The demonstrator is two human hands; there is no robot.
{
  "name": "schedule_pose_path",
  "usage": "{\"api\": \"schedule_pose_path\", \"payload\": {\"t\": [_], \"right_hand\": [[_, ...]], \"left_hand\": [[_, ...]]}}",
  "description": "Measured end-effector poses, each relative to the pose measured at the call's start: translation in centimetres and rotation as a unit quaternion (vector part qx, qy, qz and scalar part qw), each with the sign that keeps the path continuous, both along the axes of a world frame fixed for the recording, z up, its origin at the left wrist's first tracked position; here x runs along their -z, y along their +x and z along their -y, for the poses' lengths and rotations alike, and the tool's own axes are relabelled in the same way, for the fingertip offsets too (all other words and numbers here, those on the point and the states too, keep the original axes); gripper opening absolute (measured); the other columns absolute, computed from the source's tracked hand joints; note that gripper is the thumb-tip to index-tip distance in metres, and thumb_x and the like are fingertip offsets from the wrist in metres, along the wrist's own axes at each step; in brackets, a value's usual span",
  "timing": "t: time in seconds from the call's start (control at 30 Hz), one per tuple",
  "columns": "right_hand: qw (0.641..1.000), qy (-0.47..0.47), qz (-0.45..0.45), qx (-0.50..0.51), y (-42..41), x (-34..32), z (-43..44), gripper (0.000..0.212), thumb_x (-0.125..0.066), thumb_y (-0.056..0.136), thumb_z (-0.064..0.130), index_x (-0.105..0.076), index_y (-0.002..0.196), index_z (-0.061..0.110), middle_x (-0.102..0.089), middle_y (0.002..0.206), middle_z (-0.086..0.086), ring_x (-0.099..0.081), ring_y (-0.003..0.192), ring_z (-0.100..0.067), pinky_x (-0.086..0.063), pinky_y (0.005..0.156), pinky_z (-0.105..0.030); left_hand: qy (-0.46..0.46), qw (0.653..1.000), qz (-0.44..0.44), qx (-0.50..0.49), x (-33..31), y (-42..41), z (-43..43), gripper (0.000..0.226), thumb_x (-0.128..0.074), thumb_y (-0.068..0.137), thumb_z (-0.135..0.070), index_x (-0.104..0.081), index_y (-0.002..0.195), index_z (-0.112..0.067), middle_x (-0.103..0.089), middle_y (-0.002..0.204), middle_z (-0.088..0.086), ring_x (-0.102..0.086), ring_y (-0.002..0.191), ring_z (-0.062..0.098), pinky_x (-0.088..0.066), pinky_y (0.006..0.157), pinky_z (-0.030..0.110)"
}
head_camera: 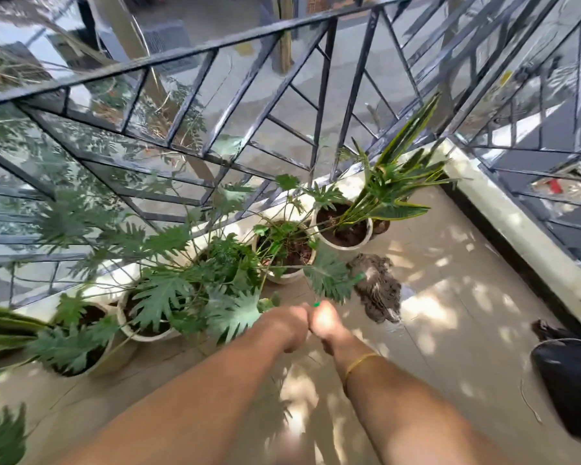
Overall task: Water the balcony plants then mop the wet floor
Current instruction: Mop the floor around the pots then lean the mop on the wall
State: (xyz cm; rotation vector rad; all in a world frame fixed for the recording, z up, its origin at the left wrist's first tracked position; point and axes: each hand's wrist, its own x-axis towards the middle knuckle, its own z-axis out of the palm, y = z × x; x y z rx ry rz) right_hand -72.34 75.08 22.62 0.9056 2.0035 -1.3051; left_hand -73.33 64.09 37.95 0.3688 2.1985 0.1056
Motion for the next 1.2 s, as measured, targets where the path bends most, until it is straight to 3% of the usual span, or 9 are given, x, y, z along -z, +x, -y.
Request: {"api": "schedule_pose_path", "payload": {"t": [0.13,0.3,0.47,0.6,0.73,0.83,0.97,1.07,1.2], "right_hand": [[0.999,0.013,-0.039,0.031,-2.9,1.7,-4.3,0.017,-0.078,0.092,0.022,-0.070,0.093,0.006,-0.073,0.094,-0.011,-0.070,0.096,-0.030,-0.058,0.085,-0.049],[0.998,0.012,-0.042,0.046,-5.5,2.5,-8.5,0.022,-0.076,0.089,0.017,-0.072,0.094,-0.004,-0.072,0.091,-0.013,-0.062,0.085,-0.025,-0.050,0.066,-0.038],[0.997,0.040,-0.032,0.055,-6.0,2.0,-9.1,0.039,-0.064,0.104,0.018,-0.053,0.135,-0.003,-0.059,0.126,-0.017,-0.053,0.107,-0.028,-0.047,0.087,-0.036],[0.998,0.051,-0.026,0.038,-4.7,1.4,-7.6,0.034,-0.069,0.099,0.019,-0.058,0.122,-0.002,-0.059,0.114,-0.014,-0.059,0.111,-0.031,-0.051,0.092,-0.042],[0.998,0.029,-0.058,0.012,-3.1,0.1,-5.1,0.036,-0.073,0.072,0.037,-0.071,0.091,0.006,-0.076,0.094,-0.011,-0.074,0.100,-0.033,-0.059,0.087,-0.047],[0.999,0.033,-0.029,0.006,-2.4,-1.2,-3.0,0.028,-0.078,0.093,0.028,-0.058,0.098,0.008,-0.066,0.099,-0.012,-0.065,0.099,-0.028,-0.053,0.089,-0.042],[1.000,0.008,0.002,0.005,-1.2,-0.1,-0.5,0.036,-0.075,0.093,0.034,-0.054,0.101,0.006,-0.070,0.116,-0.022,-0.067,0.106,-0.033,-0.057,0.100,-0.048],[1.000,0.016,0.018,-0.004,0.4,-1.3,1.9,0.037,-0.072,0.093,0.035,-0.057,0.105,0.003,-0.069,0.108,-0.018,-0.059,0.094,-0.024,-0.049,0.084,-0.036],[1.000,0.024,0.005,-0.014,2.8,-2.4,5.2,0.033,-0.072,0.087,0.032,-0.069,0.080,0.000,-0.066,0.076,-0.011,-0.057,0.073,-0.024,-0.049,0.067,-0.039]], "left_hand": [[0.027,0.999,-0.016,-0.002,3.4,-2.4,-3.6,0.047,-0.048,0.094,-0.008,-0.046,0.140,-0.016,-0.059,0.134,0.015,-0.059,0.122,0.033,-0.047,0.096,0.038],[0.007,0.997,-0.049,0.066,5.9,-4.9,-7.7,0.047,-0.059,0.093,-0.008,-0.053,0.140,-0.009,-0.061,0.134,0.013,-0.062,0.119,0.032,-0.052,0.099,0.041],[-0.006,0.999,-0.038,0.038,6.7,-5.1,-9.1,0.053,-0.059,0.093,-0.013,-0.047,0.144,-0.006,-0.058,0.138,0.019,-0.059,0.124,0.038,-0.051,0.101,0.051],[-0.013,0.999,-0.024,0.017,6.8,-3.7,-7.6,0.041,-0.060,0.095,-0.013,-0.058,0.135,-0.007,-0.062,0.133,0.016,-0.062,0.119,0.034,-0.052,0.098,0.042],[-0.024,0.999,-0.021,-0.034,5.8,-2.2,-5.2,0.042,-0.056,0.093,-0.006,-0.057,0.136,-0.005,-0.063,0.127,0.018,-0.063,0.115,0.032,-0.052,0.088,0.037],[-0.001,0.999,-0.021,-0.046,4.0,-1.7,-3.4,0.033,-0.056,0.092,-0.006,-0.064,0.124,-0.006,-0.067,0.123,0.013,-0.064,0.112,0.029,-0.050,0.085,0.032],[-0.001,0.998,-0.006,-0.059,1.5,-0.4,-0.6,0.040,-0.052,0.095,-0.008,-0.056,0.135,-0.009,-0.060,0.135,0.014,-0.059,0.124,0.030,-0.047,0.098,0.035],[-0.010,0.999,-0.024,-0.047,0.7,1.3,1.5,0.041,-0.046,0.100,-0.007,-0.052,0.140,-0.008,-0.056,0.141,0.015,-0.056,0.128,0.032,-0.046,0.102,0.039],[-0.030,0.999,-0.022,-0.022,0.3,3.9,4.7,0.035,-0.047,0.102,-0.014,-0.056,0.135,-0.006,-0.059,0.139,0.015,-0.058,0.126,0.030,-0.046,0.099,0.037]]}}
